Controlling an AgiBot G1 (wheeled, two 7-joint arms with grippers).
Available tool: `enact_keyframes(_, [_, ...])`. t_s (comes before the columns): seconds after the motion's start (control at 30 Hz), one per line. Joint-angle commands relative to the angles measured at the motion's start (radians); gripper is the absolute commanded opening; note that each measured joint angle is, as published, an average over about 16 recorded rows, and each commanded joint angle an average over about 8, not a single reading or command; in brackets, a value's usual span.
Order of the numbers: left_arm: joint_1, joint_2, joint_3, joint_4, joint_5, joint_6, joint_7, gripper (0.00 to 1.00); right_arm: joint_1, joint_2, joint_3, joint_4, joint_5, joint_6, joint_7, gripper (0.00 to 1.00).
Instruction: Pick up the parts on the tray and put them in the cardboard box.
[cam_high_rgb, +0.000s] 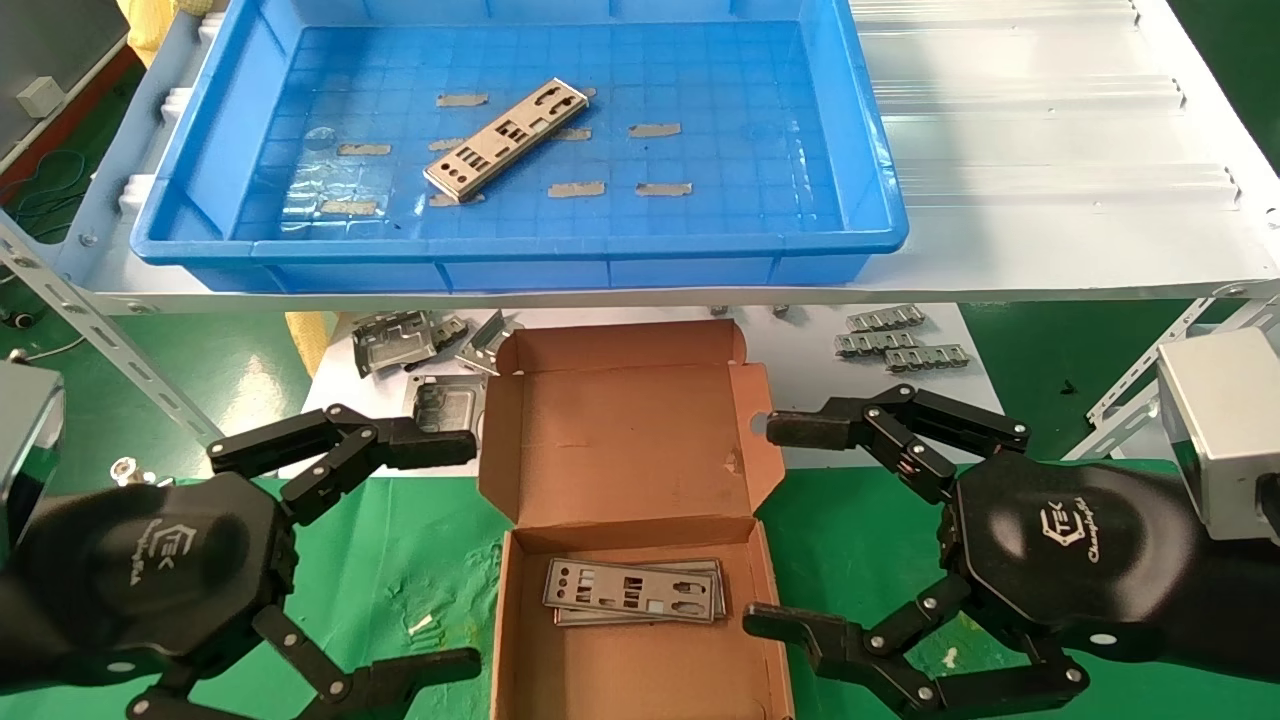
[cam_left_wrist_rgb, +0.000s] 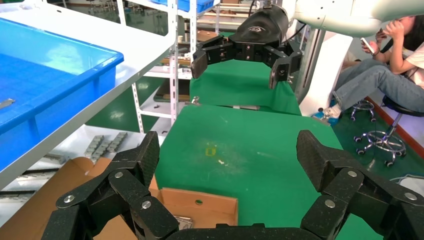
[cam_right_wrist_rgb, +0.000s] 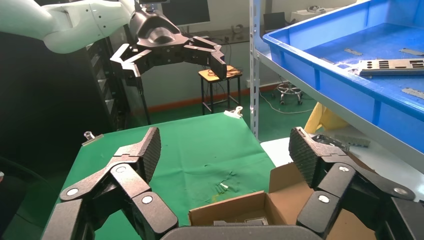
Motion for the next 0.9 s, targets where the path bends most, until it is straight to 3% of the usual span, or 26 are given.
enact_keyframes(0.03, [0.0, 0.0, 0.0, 0.0, 0.0, 0.0, 0.0, 1.0, 0.0, 0.0, 0.0, 0.0, 0.0, 0.0, 0.0, 1.0])
enact_keyframes(0.6, [0.0, 0.0, 0.0, 0.0, 0.0, 0.0, 0.0, 1.0, 0.0, 0.0, 0.0, 0.0, 0.0, 0.0, 0.0, 1.0])
enact_keyframes(0.87, [0.0, 0.0, 0.0, 0.0, 0.0, 0.0, 0.0, 1.0, 0.0, 0.0, 0.0, 0.0, 0.0, 0.0, 0.0, 0.0])
enact_keyframes(0.9, [0.0, 0.0, 0.0, 0.0, 0.0, 0.0, 0.0, 1.0, 0.0, 0.0, 0.0, 0.0, 0.0, 0.0, 0.0, 0.0])
